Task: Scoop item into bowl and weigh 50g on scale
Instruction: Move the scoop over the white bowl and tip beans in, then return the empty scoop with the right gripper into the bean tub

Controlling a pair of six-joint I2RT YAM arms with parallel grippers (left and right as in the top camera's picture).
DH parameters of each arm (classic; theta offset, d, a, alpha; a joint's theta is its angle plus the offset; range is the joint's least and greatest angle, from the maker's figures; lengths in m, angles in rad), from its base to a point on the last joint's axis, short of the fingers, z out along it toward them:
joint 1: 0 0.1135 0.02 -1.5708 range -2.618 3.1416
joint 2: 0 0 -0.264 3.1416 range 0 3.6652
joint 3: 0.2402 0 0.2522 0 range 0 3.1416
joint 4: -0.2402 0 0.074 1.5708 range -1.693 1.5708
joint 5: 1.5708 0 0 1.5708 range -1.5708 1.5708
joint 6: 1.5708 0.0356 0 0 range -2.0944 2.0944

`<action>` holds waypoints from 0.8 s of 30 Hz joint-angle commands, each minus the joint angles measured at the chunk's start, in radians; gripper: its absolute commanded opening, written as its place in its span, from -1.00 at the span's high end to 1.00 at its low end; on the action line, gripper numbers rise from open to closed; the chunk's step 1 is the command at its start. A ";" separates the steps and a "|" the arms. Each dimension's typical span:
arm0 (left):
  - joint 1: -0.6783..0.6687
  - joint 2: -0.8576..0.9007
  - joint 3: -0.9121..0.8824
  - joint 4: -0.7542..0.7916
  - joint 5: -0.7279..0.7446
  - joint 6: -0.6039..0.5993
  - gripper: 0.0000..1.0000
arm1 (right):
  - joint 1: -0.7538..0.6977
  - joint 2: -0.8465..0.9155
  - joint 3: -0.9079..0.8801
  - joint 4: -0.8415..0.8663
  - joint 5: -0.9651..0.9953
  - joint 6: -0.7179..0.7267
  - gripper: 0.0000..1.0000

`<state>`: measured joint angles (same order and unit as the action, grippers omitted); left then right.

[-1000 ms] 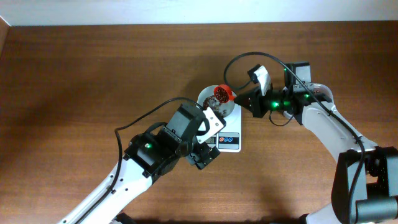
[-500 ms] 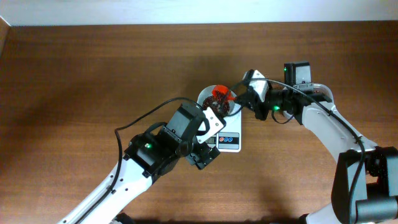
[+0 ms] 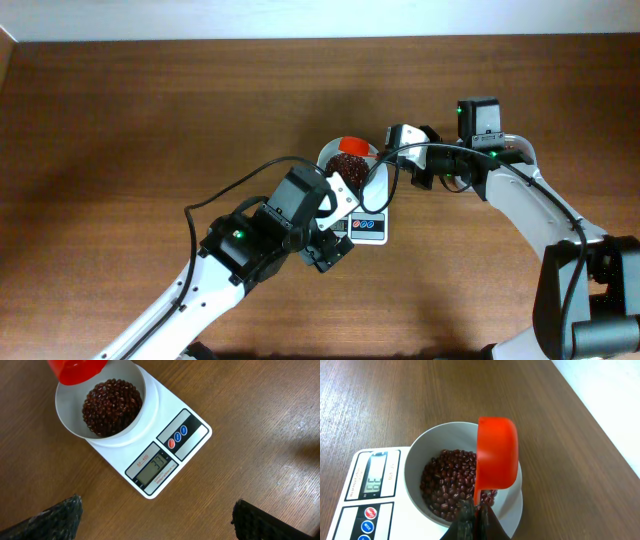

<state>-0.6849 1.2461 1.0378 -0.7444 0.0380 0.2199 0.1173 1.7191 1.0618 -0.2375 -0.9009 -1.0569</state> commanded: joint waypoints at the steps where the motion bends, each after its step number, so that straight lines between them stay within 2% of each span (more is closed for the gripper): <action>1: 0.005 -0.012 -0.003 0.000 0.011 -0.010 -0.98 | 0.007 -0.023 0.005 0.023 -0.004 -0.001 0.92; 3: 0.005 -0.012 -0.003 0.000 0.011 -0.010 -0.98 | 0.007 -0.026 0.005 0.043 -0.004 0.068 0.92; 8: 0.005 -0.012 -0.003 0.000 0.011 -0.010 -0.98 | -0.002 -0.084 0.005 0.171 -0.003 0.674 0.92; 12: 0.005 -0.012 -0.003 0.000 0.011 -0.010 -0.98 | -0.120 -0.172 0.005 0.204 0.111 0.970 0.92; 17: 0.005 -0.012 -0.003 0.000 0.011 -0.010 -0.98 | -0.347 -0.259 0.005 0.163 0.132 1.074 0.92; 19: 0.005 -0.012 -0.003 0.000 0.011 -0.010 -0.98 | -0.452 -0.271 0.005 0.058 0.171 1.073 0.92; 24: 0.005 -0.012 -0.003 0.000 0.011 -0.010 -0.98 | -0.530 -0.271 0.005 -0.167 0.219 1.000 0.92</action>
<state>-0.6849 1.2461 1.0378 -0.7444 0.0380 0.2199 -0.4034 1.4609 1.0626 -0.3382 -0.7254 -0.0113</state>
